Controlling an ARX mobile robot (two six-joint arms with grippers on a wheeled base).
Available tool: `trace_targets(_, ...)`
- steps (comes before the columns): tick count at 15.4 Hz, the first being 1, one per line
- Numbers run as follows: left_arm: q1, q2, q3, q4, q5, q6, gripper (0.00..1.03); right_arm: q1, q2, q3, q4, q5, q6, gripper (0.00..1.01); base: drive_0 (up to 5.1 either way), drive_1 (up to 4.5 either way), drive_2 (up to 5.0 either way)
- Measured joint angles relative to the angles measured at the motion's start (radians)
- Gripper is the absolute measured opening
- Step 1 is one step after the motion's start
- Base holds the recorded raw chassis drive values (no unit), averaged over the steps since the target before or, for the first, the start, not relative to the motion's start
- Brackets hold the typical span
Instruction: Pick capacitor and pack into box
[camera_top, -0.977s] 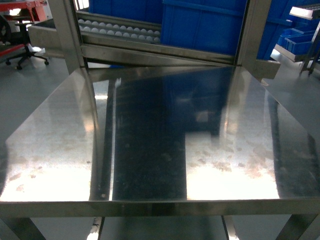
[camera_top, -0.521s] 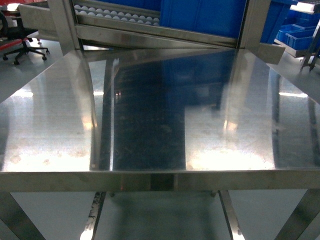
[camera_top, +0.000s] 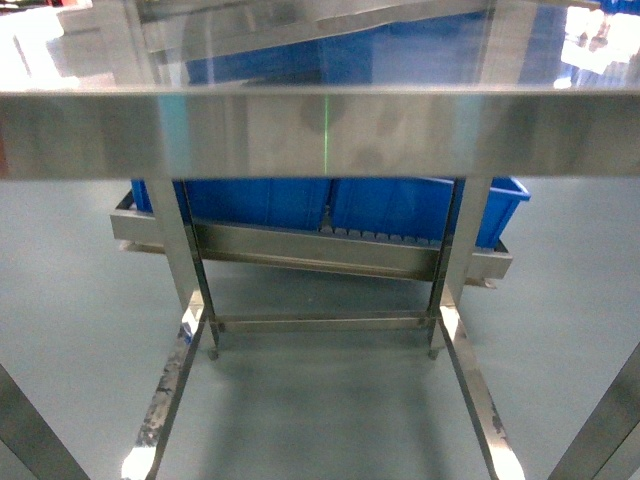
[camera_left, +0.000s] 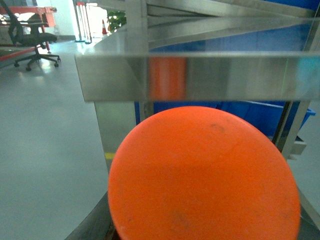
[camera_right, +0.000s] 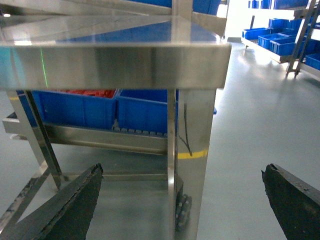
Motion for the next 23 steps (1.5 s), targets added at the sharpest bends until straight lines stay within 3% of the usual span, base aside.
trace_targets(23, 0.000, 0.000, 0.000, 0.000, 0.001, 0.000, 0.44, 0.000, 0.000, 0.000, 0.000, 0.002, 0.000, 0.98, 0.0, 0.00, 0.0)
